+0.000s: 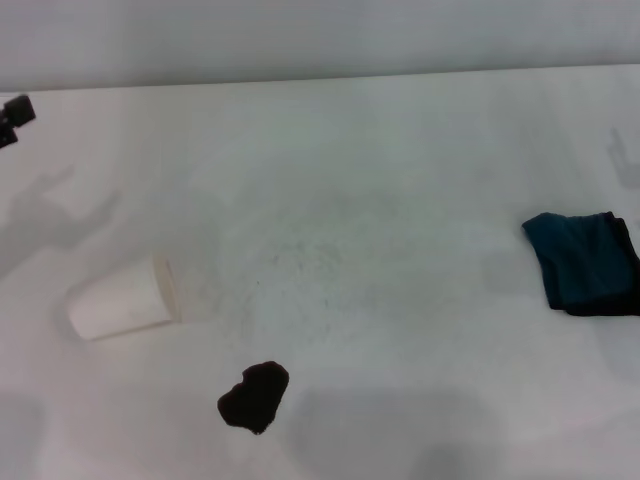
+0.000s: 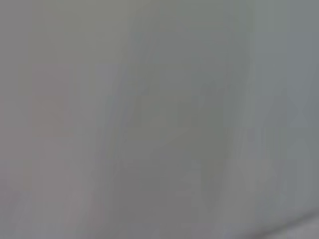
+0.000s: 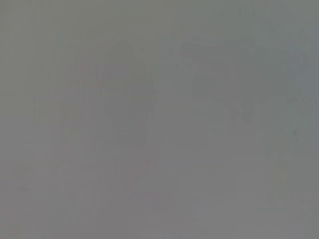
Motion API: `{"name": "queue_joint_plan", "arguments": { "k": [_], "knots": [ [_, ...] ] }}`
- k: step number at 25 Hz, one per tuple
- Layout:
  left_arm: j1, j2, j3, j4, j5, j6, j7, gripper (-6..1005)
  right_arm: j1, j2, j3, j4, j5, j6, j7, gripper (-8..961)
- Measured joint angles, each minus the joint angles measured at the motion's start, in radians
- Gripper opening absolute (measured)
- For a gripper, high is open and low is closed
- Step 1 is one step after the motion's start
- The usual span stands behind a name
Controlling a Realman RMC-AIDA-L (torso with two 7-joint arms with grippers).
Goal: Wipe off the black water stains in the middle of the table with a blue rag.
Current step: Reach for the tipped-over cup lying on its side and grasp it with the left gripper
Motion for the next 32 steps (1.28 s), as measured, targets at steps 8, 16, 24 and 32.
{"name": "queue_joint_plan", "arguments": {
  "k": [8,16,24,32],
  "knots": [
    [-0.138,0.046,0.002,-0.255,0.350,0.247,-0.096,828,0.004,0.001,0.007,0.062,0.004,0.056,0.045,667],
    [-0.267,0.082,0.004,-0.283,0.721,0.282,0.032,828,-0.008,0.001,0.008,0.081,0.004,0.081,0.117,667],
    [-0.395,0.047,0.005,-0.290,0.995,0.238,0.243,829,-0.026,0.001,0.008,0.138,0.004,0.155,0.119,668],
    [-0.433,-0.037,0.006,-0.323,1.070,0.106,0.312,829,-0.062,0.001,0.008,0.172,0.004,0.211,0.119,666]
  ]
}}
